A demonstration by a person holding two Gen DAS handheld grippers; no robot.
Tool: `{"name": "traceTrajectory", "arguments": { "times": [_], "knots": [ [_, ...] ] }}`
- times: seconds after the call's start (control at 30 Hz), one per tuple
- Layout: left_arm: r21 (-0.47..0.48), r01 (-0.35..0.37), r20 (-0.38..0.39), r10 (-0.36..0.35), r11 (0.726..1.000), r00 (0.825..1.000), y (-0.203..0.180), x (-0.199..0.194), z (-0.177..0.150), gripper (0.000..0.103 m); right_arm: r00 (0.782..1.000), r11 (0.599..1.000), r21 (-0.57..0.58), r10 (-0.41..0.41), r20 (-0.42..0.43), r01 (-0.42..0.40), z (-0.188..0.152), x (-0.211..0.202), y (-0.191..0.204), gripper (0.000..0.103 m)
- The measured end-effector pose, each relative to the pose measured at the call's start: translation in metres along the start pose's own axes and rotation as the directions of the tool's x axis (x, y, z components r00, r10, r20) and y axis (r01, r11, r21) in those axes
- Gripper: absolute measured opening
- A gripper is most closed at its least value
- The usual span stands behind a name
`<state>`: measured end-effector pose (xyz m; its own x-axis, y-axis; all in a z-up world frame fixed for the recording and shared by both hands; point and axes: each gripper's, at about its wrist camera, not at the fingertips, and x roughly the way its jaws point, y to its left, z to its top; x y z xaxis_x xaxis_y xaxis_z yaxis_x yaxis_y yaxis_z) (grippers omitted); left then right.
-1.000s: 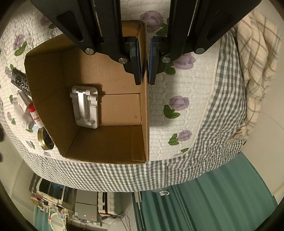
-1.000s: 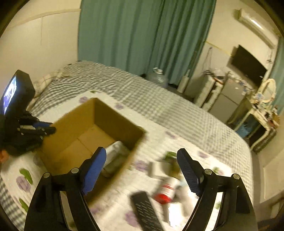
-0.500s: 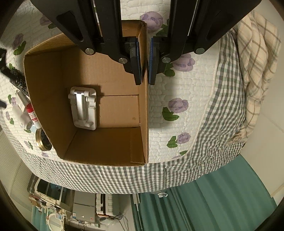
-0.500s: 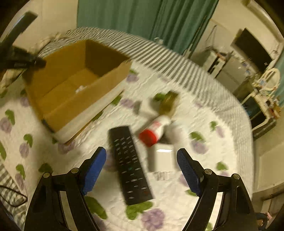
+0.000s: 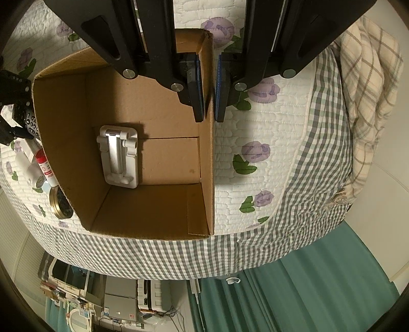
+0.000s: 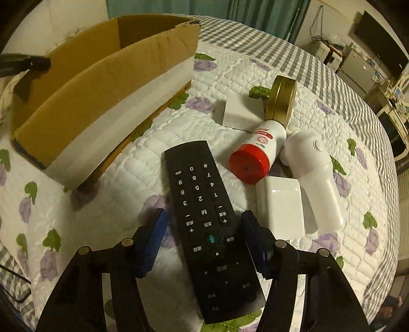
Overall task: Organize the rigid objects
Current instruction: 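Move the right gripper to the black remote and grasp it, then carry the black remote into the box and release it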
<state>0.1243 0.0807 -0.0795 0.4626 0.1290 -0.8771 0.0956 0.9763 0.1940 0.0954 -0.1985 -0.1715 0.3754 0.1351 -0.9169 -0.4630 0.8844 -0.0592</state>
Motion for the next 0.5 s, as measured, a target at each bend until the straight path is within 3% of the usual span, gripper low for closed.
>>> {"name": "traceTrajectory", "arguments": {
  "times": [0.23,0.3,0.5],
  "knots": [
    [0.001,-0.001,0.001,0.001,1.0,1.0,0.0,0.0,0.0,0.008,1.0,1.0,0.017,-0.012,0.009,0.011,0.001,-0.002,-0.002,0.049],
    [-0.001,-0.001,0.001,0.001,1.0,1.0,0.0,0.0,-0.001,0.008,1.0,1.0,0.02,-0.014,0.019,0.014,0.001,-0.005,0.0,0.044],
    [0.0,-0.001,0.001,0.001,1.0,1.0,0.0,0.0,0.0,0.008,0.999,0.999,0.033,-0.005,0.041,0.003,0.001,-0.015,0.002,0.042]
  ]
}}
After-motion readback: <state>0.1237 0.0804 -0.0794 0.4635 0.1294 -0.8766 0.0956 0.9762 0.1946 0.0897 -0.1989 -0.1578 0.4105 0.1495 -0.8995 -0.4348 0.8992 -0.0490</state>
